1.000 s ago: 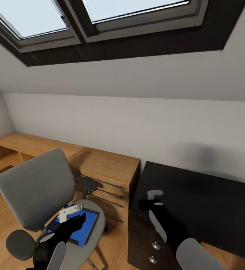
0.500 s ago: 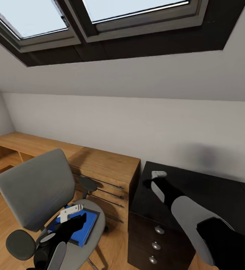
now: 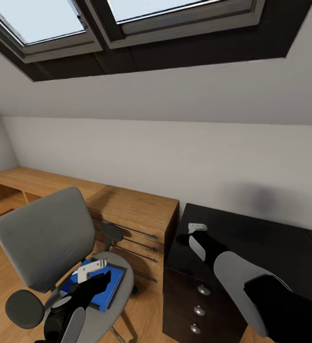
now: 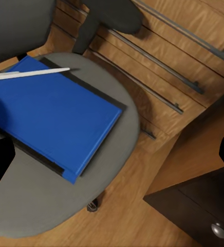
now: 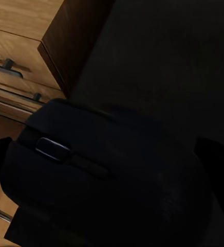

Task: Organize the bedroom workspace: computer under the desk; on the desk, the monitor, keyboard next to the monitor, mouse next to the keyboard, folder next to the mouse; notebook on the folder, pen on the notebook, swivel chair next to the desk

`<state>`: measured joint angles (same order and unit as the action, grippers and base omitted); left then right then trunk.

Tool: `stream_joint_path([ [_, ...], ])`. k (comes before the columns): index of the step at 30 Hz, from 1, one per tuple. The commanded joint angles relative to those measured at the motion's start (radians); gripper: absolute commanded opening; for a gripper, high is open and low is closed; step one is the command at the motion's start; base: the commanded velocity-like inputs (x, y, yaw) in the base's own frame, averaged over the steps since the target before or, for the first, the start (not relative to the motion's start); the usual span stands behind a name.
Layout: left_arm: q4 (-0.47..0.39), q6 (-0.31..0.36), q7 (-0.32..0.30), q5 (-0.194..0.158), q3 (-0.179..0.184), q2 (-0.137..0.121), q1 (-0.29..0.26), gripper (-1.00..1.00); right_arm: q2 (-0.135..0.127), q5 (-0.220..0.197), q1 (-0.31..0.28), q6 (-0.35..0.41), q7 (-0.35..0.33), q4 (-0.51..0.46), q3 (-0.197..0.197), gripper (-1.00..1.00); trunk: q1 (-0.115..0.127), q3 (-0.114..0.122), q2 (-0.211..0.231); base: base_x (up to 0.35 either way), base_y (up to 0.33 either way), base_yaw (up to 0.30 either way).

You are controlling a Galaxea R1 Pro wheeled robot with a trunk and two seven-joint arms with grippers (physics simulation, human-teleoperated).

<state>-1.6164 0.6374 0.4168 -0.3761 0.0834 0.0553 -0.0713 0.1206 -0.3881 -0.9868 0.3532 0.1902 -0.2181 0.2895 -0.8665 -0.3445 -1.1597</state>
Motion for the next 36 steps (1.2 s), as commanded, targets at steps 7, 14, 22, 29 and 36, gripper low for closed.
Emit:
stream_joint_path([
  [7, 0.001, 0.004, 0.010, -0.012, 0.001, 0.000, -0.001, 1.00, -0.001, -0.009, 0.001, 0.010, 0.002, 0.005, 0.011, -1.00, -0.027, -0.023, -0.050, 0.000, 0.000, 0.000],
  [14, 0.002, 0.004, 0.011, -0.012, 0.001, 0.000, -0.001, 1.00, 0.000, -0.006, 0.001, 0.035, 0.004, 0.007, 0.011, -1.00, -0.054, -0.045, -0.099, 0.000, 0.000, 0.000],
  [22, 0.005, 0.004, 0.013, -0.012, 0.001, 0.001, -0.001, 1.00, 0.002, -0.005, 0.001, 0.038, 0.003, 0.018, 0.013, -1.00, -0.085, -0.070, -0.155, 0.000, 0.000, 0.000],
  [29, 0.006, 0.004, 0.014, -0.012, 0.001, 0.001, -0.001, 1.00, 0.005, -0.003, 0.002, 0.044, 0.003, 0.028, 0.015, -1.00, -0.111, -0.092, -0.204, 0.000, 0.000, 0.000],
  [36, 0.006, 0.004, 0.014, -0.012, 0.001, 0.015, -0.001, 1.00, 0.007, -0.006, 0.002, 0.077, 0.003, 0.029, 0.016, -1.00, -0.138, -0.114, -0.253, 0.000, 0.000, 0.000],
])
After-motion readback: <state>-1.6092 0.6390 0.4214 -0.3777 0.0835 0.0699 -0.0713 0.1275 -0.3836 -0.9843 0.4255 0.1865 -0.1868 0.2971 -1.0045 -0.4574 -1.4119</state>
